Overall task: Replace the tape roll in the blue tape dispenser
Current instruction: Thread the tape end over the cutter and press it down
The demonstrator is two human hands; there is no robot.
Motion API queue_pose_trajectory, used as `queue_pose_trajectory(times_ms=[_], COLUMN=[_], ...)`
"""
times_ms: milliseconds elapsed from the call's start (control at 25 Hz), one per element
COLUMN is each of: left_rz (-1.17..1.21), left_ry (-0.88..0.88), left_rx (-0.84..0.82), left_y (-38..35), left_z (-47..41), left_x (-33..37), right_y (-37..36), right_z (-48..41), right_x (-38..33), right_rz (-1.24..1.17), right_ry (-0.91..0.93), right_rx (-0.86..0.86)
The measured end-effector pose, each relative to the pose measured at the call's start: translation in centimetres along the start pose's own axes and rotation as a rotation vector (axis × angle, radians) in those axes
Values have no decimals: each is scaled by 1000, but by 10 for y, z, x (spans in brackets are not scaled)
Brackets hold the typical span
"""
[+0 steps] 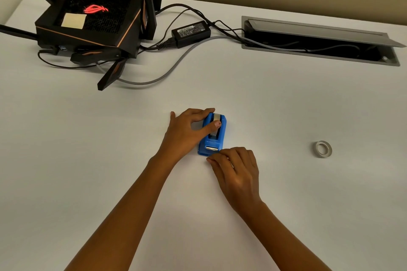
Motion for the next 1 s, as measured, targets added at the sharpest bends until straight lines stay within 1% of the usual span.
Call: queue_pose_trajectory(times_ms=[200, 400, 800, 1000], left_rz=[15, 26, 42, 50], left_ry=[10, 24, 27, 40], left_rx=[16, 29, 24, 24], left_y=[2, 2, 3, 3], left_z=[1, 2, 2, 3], left_x=[1, 2, 3, 3], right_y=[1, 4, -4, -6], right_z=[-3, -3, -4, -2], right_x=[2, 3, 11, 13], right_rz=[44, 63, 55, -5], right_ry=[-17, -25, -168, -167], right_rx=[104, 131, 19, -4])
Point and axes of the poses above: each hand's wrist, its own z-axis away from the middle knuckle, its own y-axis out of the back of the hand, x = y × z, the point moved 9 cm from there along -z, towards the middle knuckle, and after that the axes turned 3 degrees about z, right-handed, at the moved point
